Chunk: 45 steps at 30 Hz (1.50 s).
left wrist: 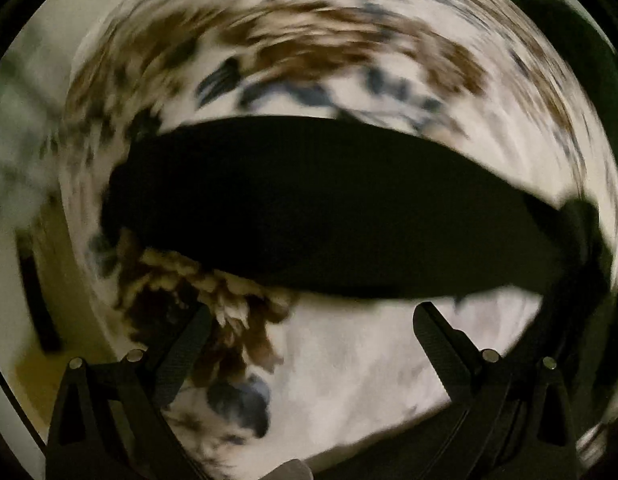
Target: Fold small clothes
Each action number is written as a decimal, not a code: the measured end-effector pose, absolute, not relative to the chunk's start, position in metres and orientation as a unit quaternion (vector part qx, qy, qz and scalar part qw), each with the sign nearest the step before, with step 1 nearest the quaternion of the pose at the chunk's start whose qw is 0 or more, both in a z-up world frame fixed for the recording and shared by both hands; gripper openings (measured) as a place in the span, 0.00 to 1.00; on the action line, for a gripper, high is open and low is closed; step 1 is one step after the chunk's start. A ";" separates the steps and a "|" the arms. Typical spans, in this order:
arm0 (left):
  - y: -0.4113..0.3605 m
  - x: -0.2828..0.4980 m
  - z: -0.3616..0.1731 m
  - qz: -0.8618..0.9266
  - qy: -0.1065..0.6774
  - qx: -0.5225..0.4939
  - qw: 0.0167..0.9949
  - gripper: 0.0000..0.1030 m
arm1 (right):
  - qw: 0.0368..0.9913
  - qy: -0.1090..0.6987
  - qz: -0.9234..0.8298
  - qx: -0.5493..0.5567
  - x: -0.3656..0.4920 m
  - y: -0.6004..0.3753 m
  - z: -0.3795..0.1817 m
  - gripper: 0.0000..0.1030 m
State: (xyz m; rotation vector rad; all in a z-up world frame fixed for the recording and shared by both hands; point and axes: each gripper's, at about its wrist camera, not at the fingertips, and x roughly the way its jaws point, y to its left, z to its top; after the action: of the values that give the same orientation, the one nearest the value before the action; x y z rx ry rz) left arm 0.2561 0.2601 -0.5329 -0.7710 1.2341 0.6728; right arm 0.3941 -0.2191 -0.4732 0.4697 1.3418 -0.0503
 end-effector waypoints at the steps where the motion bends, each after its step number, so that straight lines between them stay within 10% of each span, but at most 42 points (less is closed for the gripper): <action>1: 0.272 0.249 -0.538 0.317 0.535 -0.380 0.685 1.00 | 0.753 0.622 -0.032 0.213 0.391 -0.226 -0.477 0.70; 12: 0.346 0.186 -0.583 0.437 0.378 -0.591 0.563 0.95 | 0.743 0.639 -0.037 0.197 0.412 -0.202 -0.504 0.70; 14: 0.355 0.187 -0.576 0.449 0.345 -0.595 0.570 0.80 | 0.744 0.640 -0.030 0.190 0.416 -0.191 -0.504 0.70; 16: 0.368 0.197 -0.568 0.437 0.327 -0.590 0.595 0.23 | 0.747 0.638 -0.023 0.185 0.420 -0.183 -0.501 0.70; 18: 0.380 0.203 -0.561 0.436 0.315 -0.584 0.608 0.18 | 0.750 0.636 -0.020 0.178 0.424 -0.178 -0.499 0.70; 26: 0.422 0.184 -0.501 0.431 0.255 -0.538 0.678 0.18 | 0.754 0.634 -0.017 0.171 0.430 -0.181 -0.490 0.70; 35: 0.444 0.143 -0.554 0.444 0.293 -0.578 0.618 0.34 | 0.738 0.650 -0.027 0.179 0.427 -0.187 -0.506 0.70; 39: 0.435 0.100 -0.558 0.461 0.278 -0.593 0.599 0.59 | 0.737 0.653 -0.024 0.173 0.426 -0.187 -0.507 0.70; 45: 0.441 0.116 -0.584 0.414 0.276 -0.634 0.592 0.59 | 0.734 0.659 -0.022 0.165 0.431 -0.178 -0.509 0.70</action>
State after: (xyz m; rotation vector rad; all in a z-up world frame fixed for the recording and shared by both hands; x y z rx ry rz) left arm 0.1161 0.4412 -0.5845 -1.4735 0.6427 0.9630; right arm 0.4307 -0.1785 -0.5092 0.3618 1.4491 -0.0493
